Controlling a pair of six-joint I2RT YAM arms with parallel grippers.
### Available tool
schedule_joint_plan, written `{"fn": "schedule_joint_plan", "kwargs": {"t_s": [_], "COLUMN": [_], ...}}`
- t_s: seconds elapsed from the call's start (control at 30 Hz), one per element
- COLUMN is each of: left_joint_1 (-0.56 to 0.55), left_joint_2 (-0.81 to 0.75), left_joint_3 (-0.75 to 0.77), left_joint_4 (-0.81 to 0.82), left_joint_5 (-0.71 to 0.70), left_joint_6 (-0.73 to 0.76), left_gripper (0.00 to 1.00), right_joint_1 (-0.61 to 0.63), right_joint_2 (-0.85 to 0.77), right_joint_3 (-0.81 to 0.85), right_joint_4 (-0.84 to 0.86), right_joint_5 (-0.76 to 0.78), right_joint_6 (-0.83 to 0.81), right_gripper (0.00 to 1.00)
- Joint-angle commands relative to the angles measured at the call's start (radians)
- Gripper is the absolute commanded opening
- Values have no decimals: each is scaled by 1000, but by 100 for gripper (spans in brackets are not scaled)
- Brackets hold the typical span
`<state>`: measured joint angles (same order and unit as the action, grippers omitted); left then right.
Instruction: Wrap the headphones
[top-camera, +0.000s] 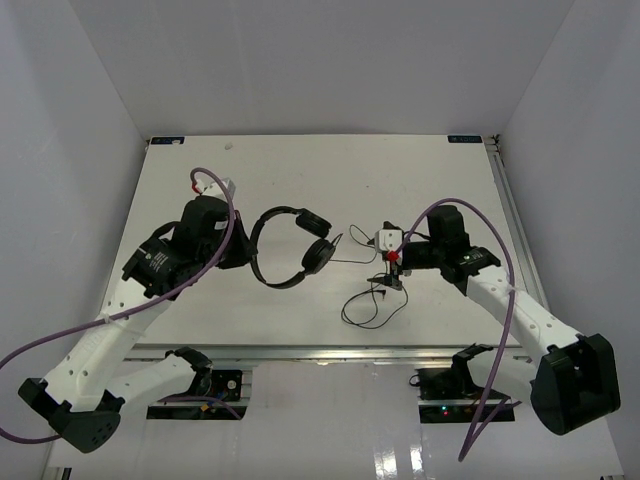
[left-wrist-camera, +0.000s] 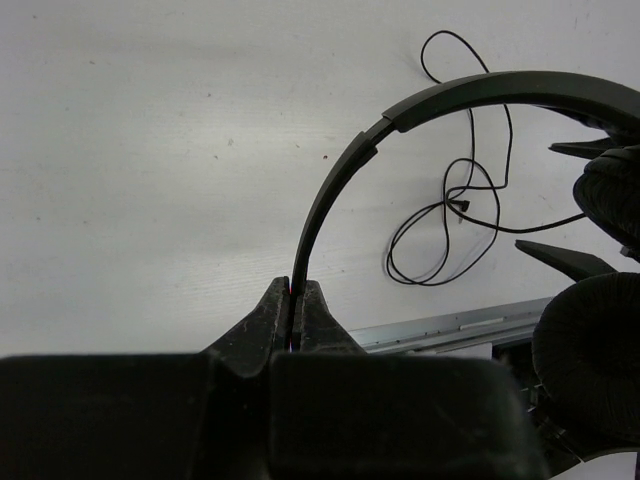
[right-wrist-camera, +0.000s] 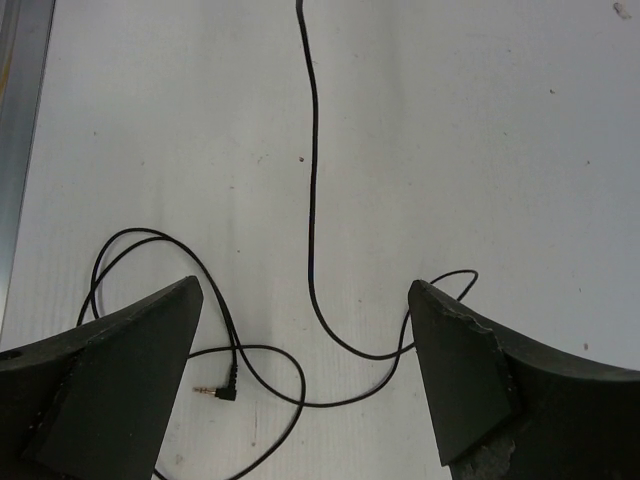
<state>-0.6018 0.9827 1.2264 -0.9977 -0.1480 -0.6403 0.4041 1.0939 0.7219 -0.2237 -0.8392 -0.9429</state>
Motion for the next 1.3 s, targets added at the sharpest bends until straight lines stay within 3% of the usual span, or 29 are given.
{"fn": "schedule_joint_plan", "kwargs": {"t_s": [0.0, 0.2, 0.47, 0.83, 1.03, 1.17, 1.27], "left_joint_1": [5, 5, 5, 5, 5, 5, 6], "left_joint_2": [-30, -30, -25, -16, 4, 42, 106], "left_joint_3": [21, 104, 251, 237, 194, 204, 252], "left_joint_4": [-36, -89, -137, 14, 122, 197, 244], "left_joint_5": [52, 79, 77, 109, 118, 96, 66], "left_joint_6": [-62, -84, -130, -252, -297, -330, -347], "left_gripper": [0, 0, 0, 0, 0, 0, 0], "right_joint_1": [35, 76, 103, 107, 123, 131, 157], "right_joint_2": [56, 156, 215, 163, 82, 36, 28], "right_joint_3": [33, 80, 56, 40, 26, 36, 83], "right_joint_4": [120, 139, 242, 240, 248, 293, 235], "right_joint_5": [-18, -25, 28, -91, -184, -177, -123], "right_joint_6": [-73, -78, -9, 104, 272, 384, 389], "right_gripper": [90, 91, 99, 47, 9, 8, 8]}}
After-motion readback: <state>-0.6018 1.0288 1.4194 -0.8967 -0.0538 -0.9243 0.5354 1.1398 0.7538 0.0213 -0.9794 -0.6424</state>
